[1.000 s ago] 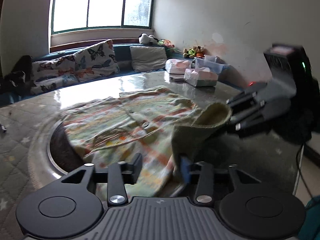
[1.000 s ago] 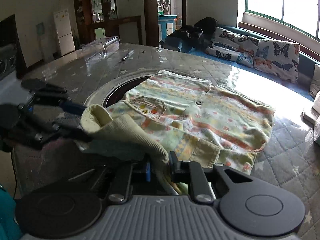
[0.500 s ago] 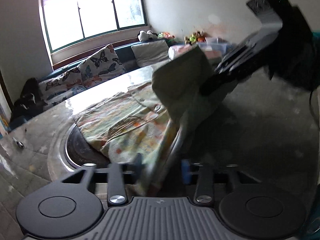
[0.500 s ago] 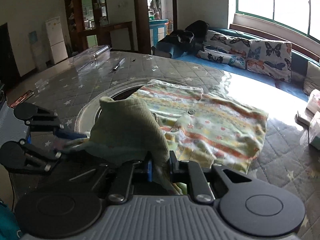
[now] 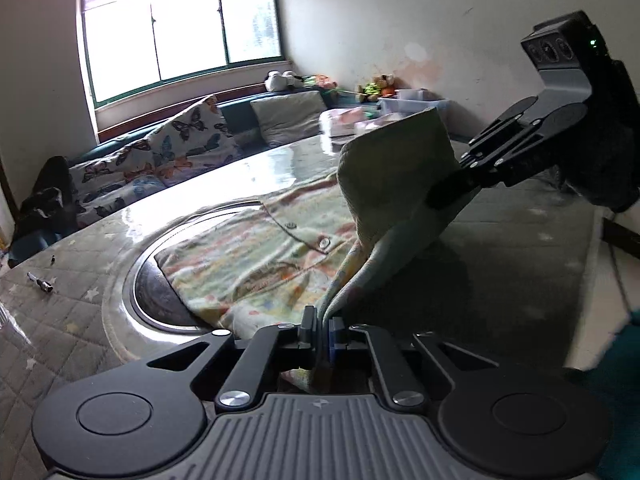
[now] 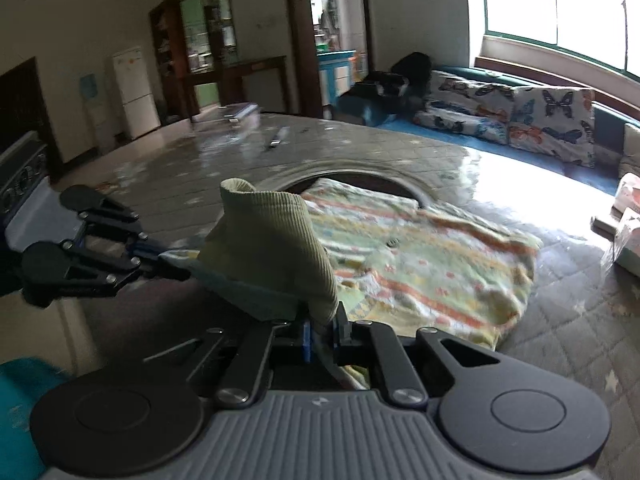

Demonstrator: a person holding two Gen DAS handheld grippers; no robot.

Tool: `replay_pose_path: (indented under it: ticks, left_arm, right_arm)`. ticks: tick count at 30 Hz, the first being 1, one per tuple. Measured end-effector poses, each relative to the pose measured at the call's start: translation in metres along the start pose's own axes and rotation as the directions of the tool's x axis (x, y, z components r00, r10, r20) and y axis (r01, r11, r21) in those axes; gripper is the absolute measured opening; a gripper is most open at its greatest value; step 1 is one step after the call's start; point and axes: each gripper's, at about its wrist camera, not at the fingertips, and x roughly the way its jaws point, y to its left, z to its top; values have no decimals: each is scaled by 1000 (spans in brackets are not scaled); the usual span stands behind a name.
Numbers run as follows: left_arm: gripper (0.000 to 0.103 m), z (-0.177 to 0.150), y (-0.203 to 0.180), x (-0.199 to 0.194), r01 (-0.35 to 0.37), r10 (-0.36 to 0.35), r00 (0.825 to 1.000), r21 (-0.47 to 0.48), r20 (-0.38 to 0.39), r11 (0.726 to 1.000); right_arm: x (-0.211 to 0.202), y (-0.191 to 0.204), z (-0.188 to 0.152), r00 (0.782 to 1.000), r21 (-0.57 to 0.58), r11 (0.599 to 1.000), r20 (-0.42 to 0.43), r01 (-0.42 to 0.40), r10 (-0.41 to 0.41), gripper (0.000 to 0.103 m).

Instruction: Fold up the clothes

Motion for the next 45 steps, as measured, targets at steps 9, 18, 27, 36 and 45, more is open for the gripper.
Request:
replay_pose_path:
  ticks: [9,18,27,36,45]
  left_arm:
    - [6,9,2,-19,15,-15,1000,-41,-9,999]
    - [6,57,59,28,30,-33,999,-114,-25,993]
    - [6,73,133,124,22,-78,978,-273,-196,962]
    - [13,56,152,161,-24,-81,961,-371,-264,929]
    - [12,60,155,158,-40,-67,960,-370,-271,928]
  right_arm:
    - [-6,6,20,1000,-57,998,-7,14,-14,8]
    - [35,-35,74,998,-45,997,-25,62,-63,8]
    - [115,-84,102,989,-14,993,-86,116,-117,8]
    - [149,-113,87,977,77,977,-91,198,-191,32]
    - [107,-104,71,982,89,978,1,190,-191,43]
